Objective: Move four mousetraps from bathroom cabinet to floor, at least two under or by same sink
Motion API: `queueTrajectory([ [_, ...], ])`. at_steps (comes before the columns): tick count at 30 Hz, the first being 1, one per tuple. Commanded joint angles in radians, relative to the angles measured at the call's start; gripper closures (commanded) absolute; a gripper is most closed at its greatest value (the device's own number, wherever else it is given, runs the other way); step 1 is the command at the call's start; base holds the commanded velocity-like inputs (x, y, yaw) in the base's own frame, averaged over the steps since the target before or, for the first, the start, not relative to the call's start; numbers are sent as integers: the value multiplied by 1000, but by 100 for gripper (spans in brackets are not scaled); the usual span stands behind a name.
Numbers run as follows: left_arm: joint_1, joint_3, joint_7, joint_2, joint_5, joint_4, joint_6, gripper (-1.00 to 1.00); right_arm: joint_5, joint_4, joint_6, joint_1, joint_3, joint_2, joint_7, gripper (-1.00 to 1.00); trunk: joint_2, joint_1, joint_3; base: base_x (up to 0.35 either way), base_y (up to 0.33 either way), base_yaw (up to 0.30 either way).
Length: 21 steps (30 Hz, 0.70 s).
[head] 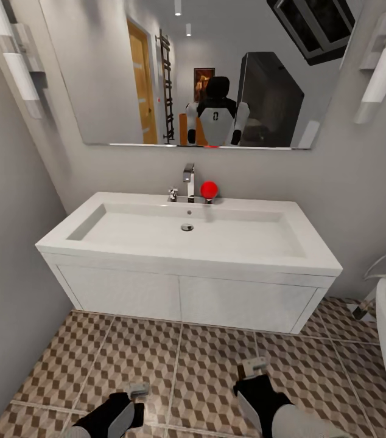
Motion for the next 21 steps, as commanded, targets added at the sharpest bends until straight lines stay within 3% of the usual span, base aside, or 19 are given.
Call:
queueTrajectory([
  [1, -10, -8, 48, 0, 11, -4, 4, 100, 3, 2, 9, -6, 5, 0, -2, 100, 0, 0, -1, 0, 0, 0],
  [5, -36, -8, 116, 0, 11, -7, 4, 100, 2, 4, 9, -16, 5, 0, -2, 100, 0, 0, -1, 0, 0, 0],
  [12, -104, -8, 137, 5, 11, -1, 4, 100, 2, 2, 9, -33, 1, 0, 0, 100, 0, 0, -1, 0, 0, 0],
  [15, -158, -8, 138, 8, 10, 4, 5, 100, 2, 8, 10, -62, -55, 0, 0, 100, 0, 0, -1, 0, 0, 0],
  [21, -196, -8, 138, 40, 12, 7, 6, 100, 2, 40, 10, -98, -70, 0, 0, 100, 0, 0, -1, 0, 0, 0],
])
